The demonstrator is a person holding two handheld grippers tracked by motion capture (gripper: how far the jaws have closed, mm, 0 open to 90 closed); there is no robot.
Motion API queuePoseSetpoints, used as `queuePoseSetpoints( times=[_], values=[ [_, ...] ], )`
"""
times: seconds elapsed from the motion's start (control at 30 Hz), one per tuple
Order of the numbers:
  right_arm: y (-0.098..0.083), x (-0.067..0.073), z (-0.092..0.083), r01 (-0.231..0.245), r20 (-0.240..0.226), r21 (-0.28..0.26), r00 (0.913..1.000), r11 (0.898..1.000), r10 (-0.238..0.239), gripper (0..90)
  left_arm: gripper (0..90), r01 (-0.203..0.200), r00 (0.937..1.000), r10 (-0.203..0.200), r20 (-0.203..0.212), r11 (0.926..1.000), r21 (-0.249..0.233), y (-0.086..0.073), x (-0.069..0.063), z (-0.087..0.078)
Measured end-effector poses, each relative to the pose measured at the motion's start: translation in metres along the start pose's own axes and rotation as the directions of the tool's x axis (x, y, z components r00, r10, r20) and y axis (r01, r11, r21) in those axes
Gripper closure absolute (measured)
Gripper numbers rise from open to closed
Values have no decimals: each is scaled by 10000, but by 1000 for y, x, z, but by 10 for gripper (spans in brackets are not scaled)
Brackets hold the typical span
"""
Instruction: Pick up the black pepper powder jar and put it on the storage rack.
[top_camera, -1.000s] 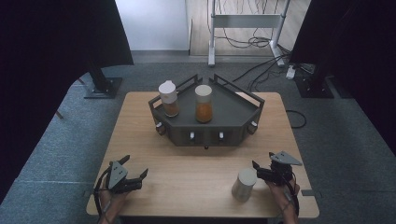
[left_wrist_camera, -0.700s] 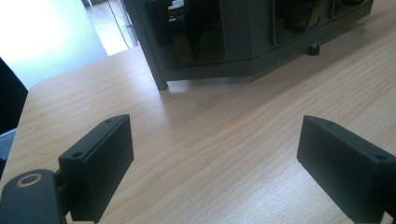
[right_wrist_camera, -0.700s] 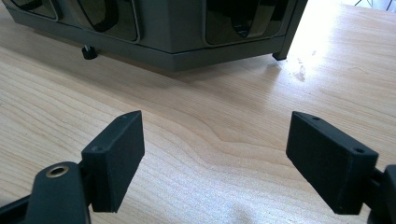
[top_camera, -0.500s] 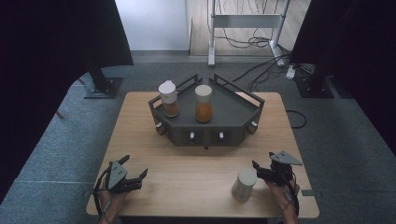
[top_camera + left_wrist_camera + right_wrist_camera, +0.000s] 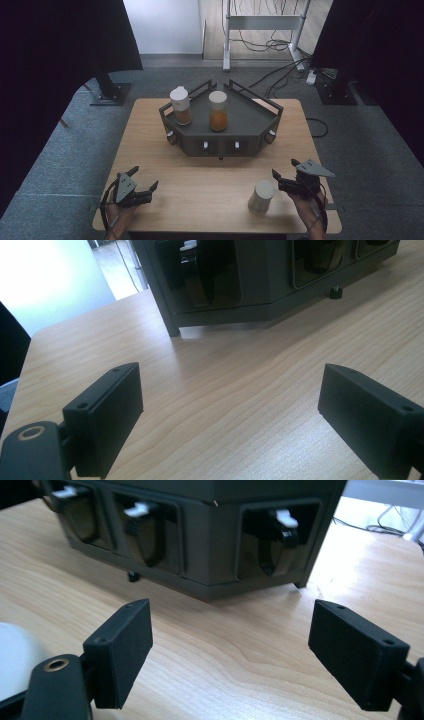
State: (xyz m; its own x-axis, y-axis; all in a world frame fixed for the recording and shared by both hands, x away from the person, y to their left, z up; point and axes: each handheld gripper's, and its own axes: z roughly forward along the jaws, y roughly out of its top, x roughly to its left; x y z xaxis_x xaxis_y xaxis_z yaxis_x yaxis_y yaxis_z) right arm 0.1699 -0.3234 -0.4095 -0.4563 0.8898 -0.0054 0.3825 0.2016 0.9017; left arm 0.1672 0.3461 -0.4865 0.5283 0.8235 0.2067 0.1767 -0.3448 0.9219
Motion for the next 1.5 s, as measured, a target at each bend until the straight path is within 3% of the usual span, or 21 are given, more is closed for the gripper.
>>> queuePoseSetpoints(
  times=[0.3,0.5,0.73,0.9,1.17,1.5],
  values=[
    [14,-1,-38,153,-792,-240,9967,9996,-172,147,105,-52,10000,52,17,10000,26,1,-1,1],
    [13,-16,-54,-48,-2208,-248,9753,9997,-7,114,105,-87,10000,87,43,10000,41,1,-2,1],
    [13,-16,-57,306,-2920,41,9560,9995,-280,66,105,-109,9999,109,50,9999,50,1,-2,2],
    [12,-8,-54,827,-3135,203,9468,9964,-722,53,105,-86,10000,86,39,10000,48,1,-2,1],
    [8,1,-49,1096,-3411,-40,9342,9940,-1044,55,105,-106,9999,106,42,9999,44,1,-2,1],
    [6,12,-35,1336,-3375,169,9336,9909,-1201,63,106,-96,9999,96,63,9999,50,1,-1,2]
  ],
)
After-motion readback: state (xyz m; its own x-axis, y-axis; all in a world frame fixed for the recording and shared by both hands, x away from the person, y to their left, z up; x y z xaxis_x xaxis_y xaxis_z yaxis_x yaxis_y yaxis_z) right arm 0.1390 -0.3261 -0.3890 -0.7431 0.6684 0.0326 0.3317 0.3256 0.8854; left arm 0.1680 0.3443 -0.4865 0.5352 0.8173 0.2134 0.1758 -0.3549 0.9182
